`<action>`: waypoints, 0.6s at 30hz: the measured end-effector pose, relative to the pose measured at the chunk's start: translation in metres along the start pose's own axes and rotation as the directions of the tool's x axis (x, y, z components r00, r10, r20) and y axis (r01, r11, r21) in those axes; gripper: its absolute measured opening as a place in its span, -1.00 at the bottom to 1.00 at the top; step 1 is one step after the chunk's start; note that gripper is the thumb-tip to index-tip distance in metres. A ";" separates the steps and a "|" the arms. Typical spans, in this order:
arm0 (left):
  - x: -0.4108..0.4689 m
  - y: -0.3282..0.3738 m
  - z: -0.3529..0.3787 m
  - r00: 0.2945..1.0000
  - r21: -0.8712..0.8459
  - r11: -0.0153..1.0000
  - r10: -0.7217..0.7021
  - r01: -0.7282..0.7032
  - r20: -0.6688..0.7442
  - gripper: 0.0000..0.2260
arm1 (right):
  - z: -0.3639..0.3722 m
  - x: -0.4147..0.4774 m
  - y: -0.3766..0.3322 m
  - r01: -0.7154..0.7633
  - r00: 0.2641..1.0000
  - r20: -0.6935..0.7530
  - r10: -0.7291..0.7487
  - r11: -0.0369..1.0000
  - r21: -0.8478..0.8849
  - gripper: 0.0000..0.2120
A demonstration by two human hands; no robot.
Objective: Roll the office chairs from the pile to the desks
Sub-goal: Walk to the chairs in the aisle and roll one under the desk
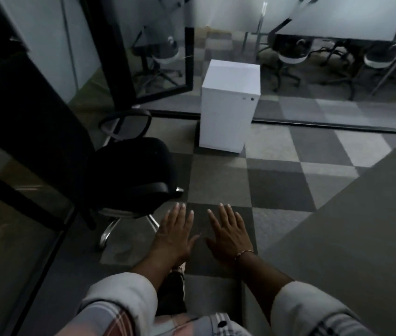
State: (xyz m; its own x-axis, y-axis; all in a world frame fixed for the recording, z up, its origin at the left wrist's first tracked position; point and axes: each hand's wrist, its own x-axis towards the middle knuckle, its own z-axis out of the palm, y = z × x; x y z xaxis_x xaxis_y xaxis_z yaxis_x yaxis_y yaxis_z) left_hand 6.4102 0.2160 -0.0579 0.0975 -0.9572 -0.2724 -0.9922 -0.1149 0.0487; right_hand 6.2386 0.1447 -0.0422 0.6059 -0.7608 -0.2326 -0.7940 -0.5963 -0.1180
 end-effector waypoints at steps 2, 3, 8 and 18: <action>0.042 -0.010 -0.010 1.000 0.015 1.000 0.018 -0.018 0.008 -0.27 | -0.012 0.033 0.011 -0.040 0.999 -0.001 0.040 0.999 -0.004 -0.26; 0.064 -0.015 -0.015 0.998 0.011 0.999 0.044 -0.044 -0.036 -0.27 | -0.018 0.052 0.017 -0.058 0.998 0.003 0.058 0.998 0.003 -0.26; 0.157 -0.041 -0.046 0.975 0.070 0.977 0.206 -0.201 -0.080 -0.35 | -0.057 0.127 0.038 -0.131 0.991 0.020 0.131 0.991 0.004 -0.26; 0.323 -0.021 -0.141 0.924 0.130 0.915 0.378 -0.382 0.056 -0.35 | -0.104 0.223 0.117 -0.411 0.907 -0.046 0.418 0.905 0.104 -0.28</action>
State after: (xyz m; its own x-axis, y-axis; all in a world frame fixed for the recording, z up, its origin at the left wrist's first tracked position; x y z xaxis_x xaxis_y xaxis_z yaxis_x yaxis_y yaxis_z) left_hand 6.4738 -0.1278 -0.0112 -0.2890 -0.9133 -0.2868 -0.9553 0.2947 0.0240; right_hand 6.2854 -0.1210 -0.0078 0.2205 -0.9512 -0.2159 -0.9733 -0.2002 -0.1120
